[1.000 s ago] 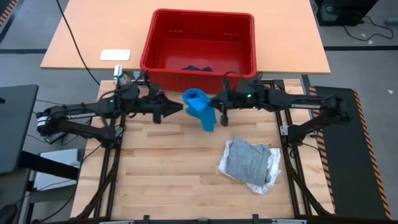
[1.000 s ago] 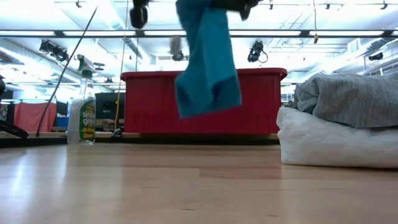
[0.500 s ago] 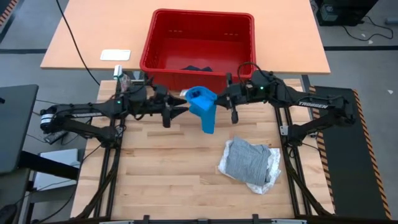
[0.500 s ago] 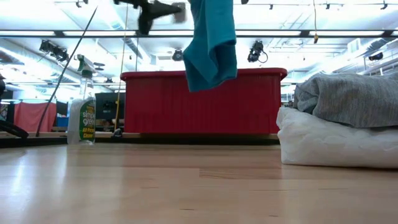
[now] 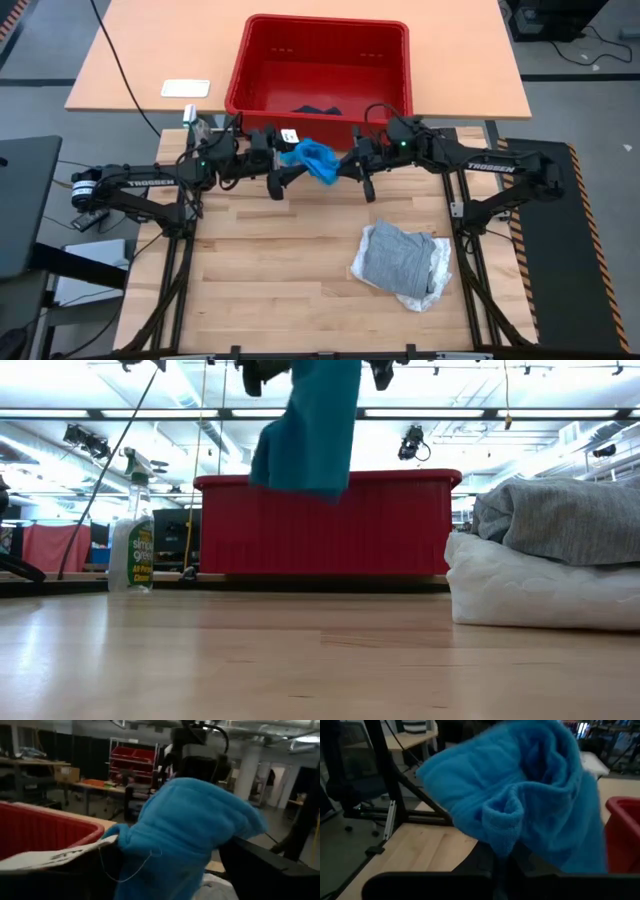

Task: Fold laundry
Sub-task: Fold the light blue short on the table

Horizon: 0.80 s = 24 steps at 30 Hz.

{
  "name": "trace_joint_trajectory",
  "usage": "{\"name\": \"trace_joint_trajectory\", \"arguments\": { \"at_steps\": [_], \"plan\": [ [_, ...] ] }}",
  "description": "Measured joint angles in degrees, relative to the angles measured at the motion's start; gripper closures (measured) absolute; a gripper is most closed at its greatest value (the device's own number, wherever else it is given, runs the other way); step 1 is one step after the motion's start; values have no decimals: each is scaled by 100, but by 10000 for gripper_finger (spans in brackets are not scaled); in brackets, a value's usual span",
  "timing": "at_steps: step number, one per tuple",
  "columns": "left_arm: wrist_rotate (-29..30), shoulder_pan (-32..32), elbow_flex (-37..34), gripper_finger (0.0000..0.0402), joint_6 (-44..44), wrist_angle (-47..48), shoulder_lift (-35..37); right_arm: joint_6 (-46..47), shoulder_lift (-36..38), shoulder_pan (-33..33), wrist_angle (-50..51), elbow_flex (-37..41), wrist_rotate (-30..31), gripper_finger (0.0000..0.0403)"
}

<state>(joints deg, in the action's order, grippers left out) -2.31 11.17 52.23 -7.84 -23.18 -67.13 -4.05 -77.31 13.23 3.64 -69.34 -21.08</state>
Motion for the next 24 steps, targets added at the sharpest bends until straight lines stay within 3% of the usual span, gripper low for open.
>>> {"name": "trace_joint_trajectory", "arguments": {
  "at_steps": [4,11,20,24],
  "plan": [
    [-43,-15,0,166,122,526,0,-25,-61,14,-42,2,29,383],
    [-332,-14,-2,377,529,1032,-1,-58,-68,209,-49,0,407,382],
    [170,574,-2,379,1746,1048,-1,-545,-292,601,25,-7,1356,378],
    [49,627,0,379,1873,1548,-5,-202,-484,623,414,-4,1357,377]
  ]
}}
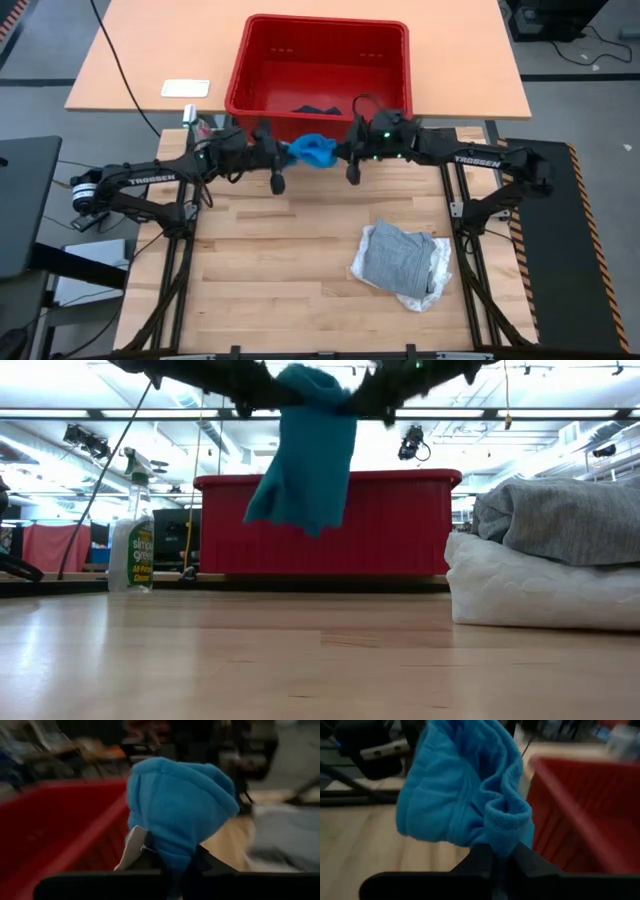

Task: Fold laundry
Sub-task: Fold the light blue short on the table

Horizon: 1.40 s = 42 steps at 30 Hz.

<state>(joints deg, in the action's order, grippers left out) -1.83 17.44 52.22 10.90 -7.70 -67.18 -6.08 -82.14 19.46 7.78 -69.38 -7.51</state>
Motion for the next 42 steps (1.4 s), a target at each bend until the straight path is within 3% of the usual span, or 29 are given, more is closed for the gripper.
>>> {"name": "trace_joint_trajectory", "arguments": {
  "at_steps": [5,11,17,25,30,37,42],
  "plan": [
    [-194,-467,-409,379,-666,1120,-413,1333,-713,-442,436,619,-481,379],
    [-218,-1533,-1432,379,-2316,173,-1424,2871,-1687,-1434,-704,1504,-758,380],
    [-220,-1993,-1516,379,-3919,154,-1805,4610,-2145,-1839,-1494,1647,-804,379],
    [-196,-1146,-1519,379,-5332,289,-1801,5580,-2272,-1174,-1591,1645,-640,374],
    [-214,-466,-1518,379,-6013,385,-1988,5905,-2263,-740,-1555,1647,-697,335],
    [-251,23,-1532,379,-6804,221,-2151,5378,-1885,-493,-2031,1654,-160,241],
    [-553,198,-1529,378,-7089,-273,-2131,4718,-1905,-575,-2947,1599,-531,215]
  ]
}}
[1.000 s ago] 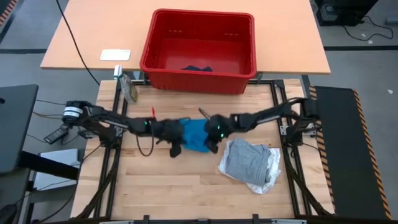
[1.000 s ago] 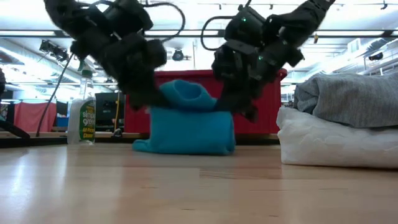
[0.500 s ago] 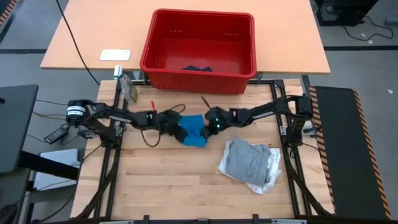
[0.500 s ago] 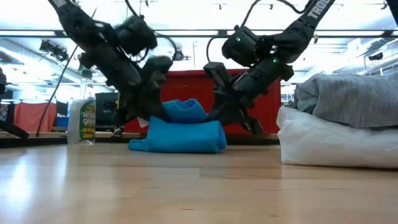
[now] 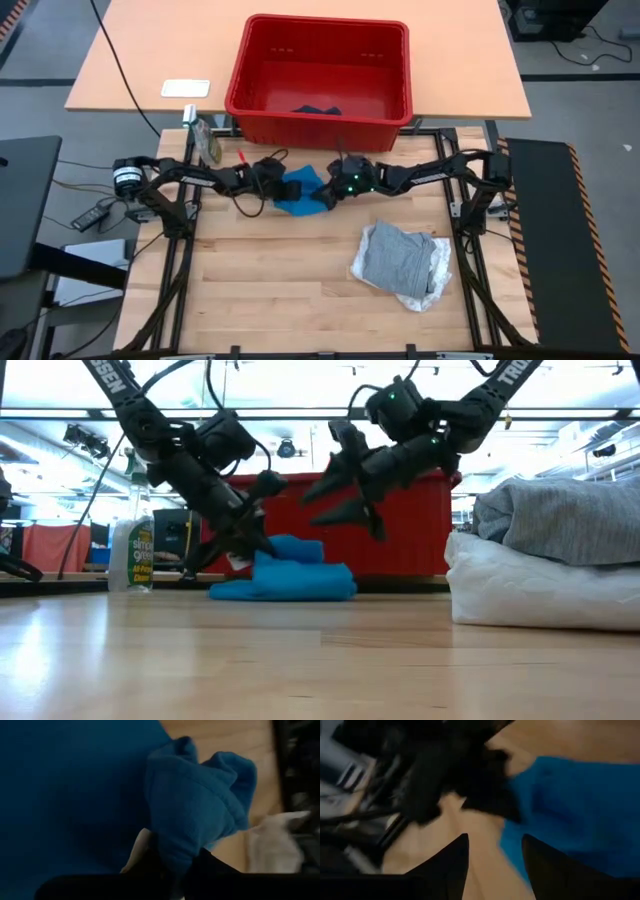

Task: Fold laundry
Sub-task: Fold the light blue short on the table

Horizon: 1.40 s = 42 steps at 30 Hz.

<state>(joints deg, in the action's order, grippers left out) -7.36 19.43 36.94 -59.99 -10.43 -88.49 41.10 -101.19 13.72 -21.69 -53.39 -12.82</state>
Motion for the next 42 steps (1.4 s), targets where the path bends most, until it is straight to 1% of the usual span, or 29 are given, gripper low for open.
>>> {"name": "trace_joint_trajectory", "arguments": {
  "at_steps": [5,7,9,12,13,14,20,22,25,27,31,34,37,39,42],
  "plan": [
    [-354,156,1,364,104,-208,4,-659,-364,-39,172,17,-310,236],
    [-440,236,1,354,108,-172,4,-826,-422,-64,176,12,-310,248],
    [-474,293,1,344,139,-147,4,-1007,-467,-74,190,7,-82,259],
    [-484,304,1,326,270,-125,4,-1350,-562,-42,197,4,652,273],
    [-492,302,1,319,282,-133,4,-1449,-596,2,243,4,795,277],
    [-495,301,1,311,285,-148,4,-1550,-693,51,171,3,893,281],
    [-494,303,10,254,388,-169,4,-1820,-1121,245,7,0,1025,305],
    [-494,302,10,237,392,-103,51,-1816,-1216,250,87,4,982,313],
    [-498,301,13,216,496,78,333,-1762,-1274,214,69,-4,777,320],
    [-494,319,16,208,660,371,570,-1726,-1298,151,58,-7,710,321],
    [-400,351,21,206,847,674,1089,-1693,-1270,-8,143,-9,586,322],
    [-395,349,21,207,905,870,1184,-1508,-1248,-159,195,-9,202,322],
    [-498,286,7,207,740,1436,1239,-1172,-1159,-357,297,3,-63,322],
    [-565,138,17,207,676,1908,1250,-969,-1010,-493,367,13,49,322],
    [-822,-195,6,202,675,2383,1320,-846,-597,-628,509,13,527,322]
  ]
}}
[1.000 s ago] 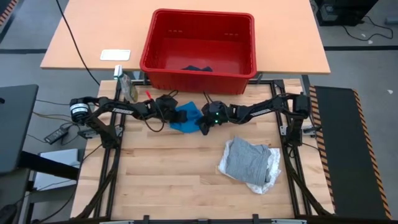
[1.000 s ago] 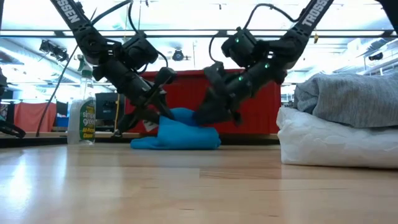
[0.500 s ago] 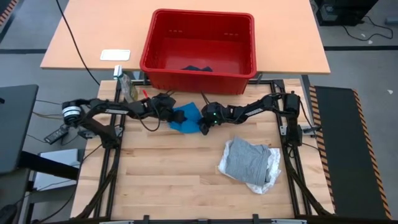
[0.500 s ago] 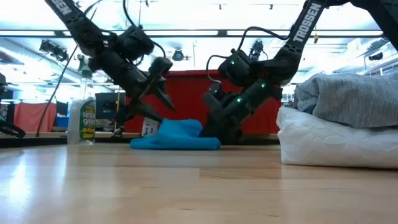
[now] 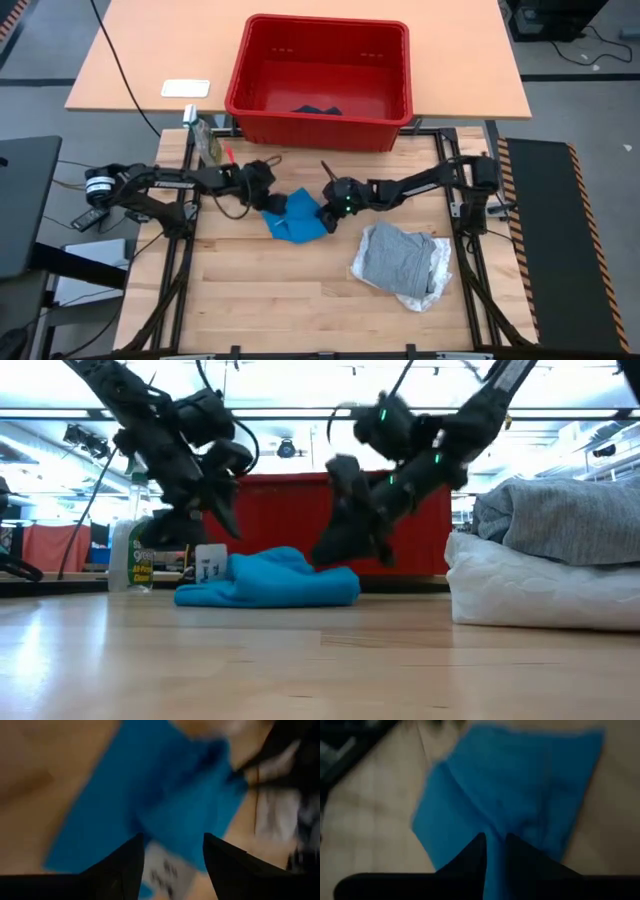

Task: Fold laundry
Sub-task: Fold the light blue short on the table, then stack the light blue shorts on top of the gray shirt

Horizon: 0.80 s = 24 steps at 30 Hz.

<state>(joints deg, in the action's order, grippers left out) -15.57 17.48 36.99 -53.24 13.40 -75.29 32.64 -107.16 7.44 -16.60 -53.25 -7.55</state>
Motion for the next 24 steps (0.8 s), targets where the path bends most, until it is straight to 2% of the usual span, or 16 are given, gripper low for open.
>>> {"name": "trace_joint_trajectory", "arguments": {
  "at_steps": [5,8,12,19,21,24],
  "plan": [
    [-247,-603,4,178,-248,374,142,-68,628,-53,572,-7,478,309],
    [58,-883,4,160,-349,559,194,-218,765,-5,837,-8,480,283],
    [955,-1045,-2,144,-683,809,41,-681,507,112,677,-9,479,222],
    [1044,-995,11,141,-618,256,-536,-691,-141,343,143,-34,144,77],
    [1018,-999,0,141,-569,116,-779,-692,-327,350,8,-129,-85,51],
    [978,-1066,18,141,-348,-250,-1087,-708,-649,311,-116,-407,-382,40]
  ]
}}
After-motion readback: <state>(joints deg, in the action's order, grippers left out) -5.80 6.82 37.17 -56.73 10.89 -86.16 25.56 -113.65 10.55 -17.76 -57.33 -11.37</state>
